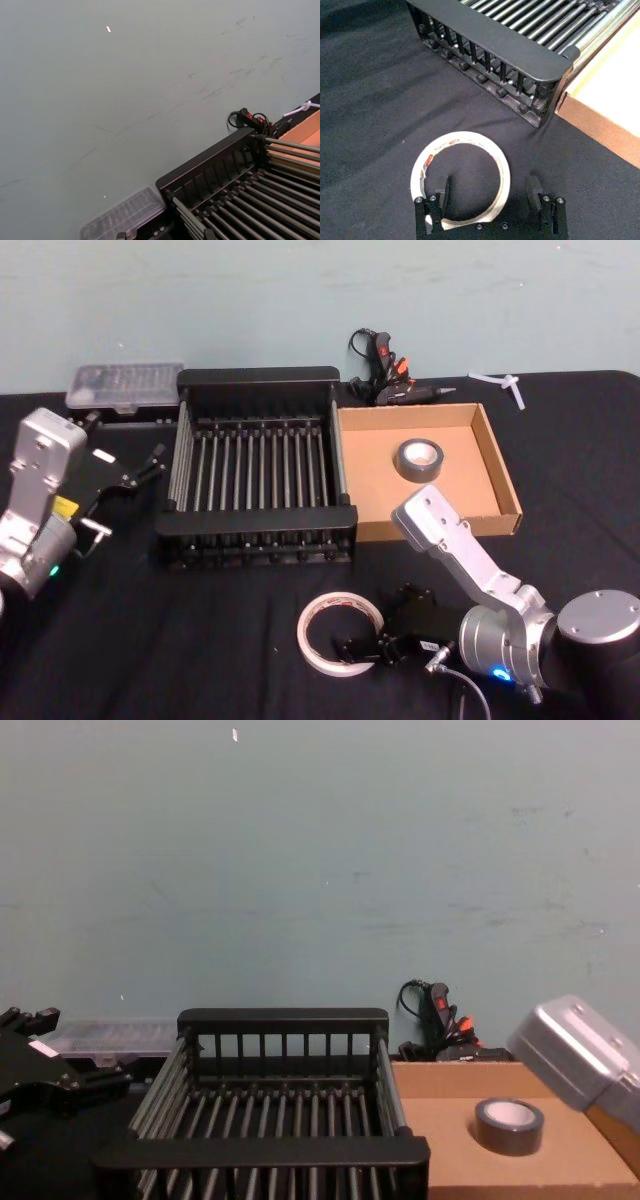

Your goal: Pick up the white tape and place it into the black box , Pick up the silver tape and place it into the brown box.

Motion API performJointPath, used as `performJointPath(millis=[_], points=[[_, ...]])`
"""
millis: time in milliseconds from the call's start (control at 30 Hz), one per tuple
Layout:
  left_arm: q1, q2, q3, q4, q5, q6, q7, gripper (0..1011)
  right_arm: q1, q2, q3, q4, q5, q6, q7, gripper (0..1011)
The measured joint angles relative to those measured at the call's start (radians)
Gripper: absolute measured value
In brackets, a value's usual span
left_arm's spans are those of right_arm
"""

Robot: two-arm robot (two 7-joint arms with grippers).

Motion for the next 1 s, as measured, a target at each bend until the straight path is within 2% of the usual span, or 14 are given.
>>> performJointPath(millis=[1000], points=[[0.0,0.0,0.0,0.0,0.0,0.0,0.0,1001,0.006,-0.018,0.003,0.018,-0.036,-0.018,-0.01,1002]])
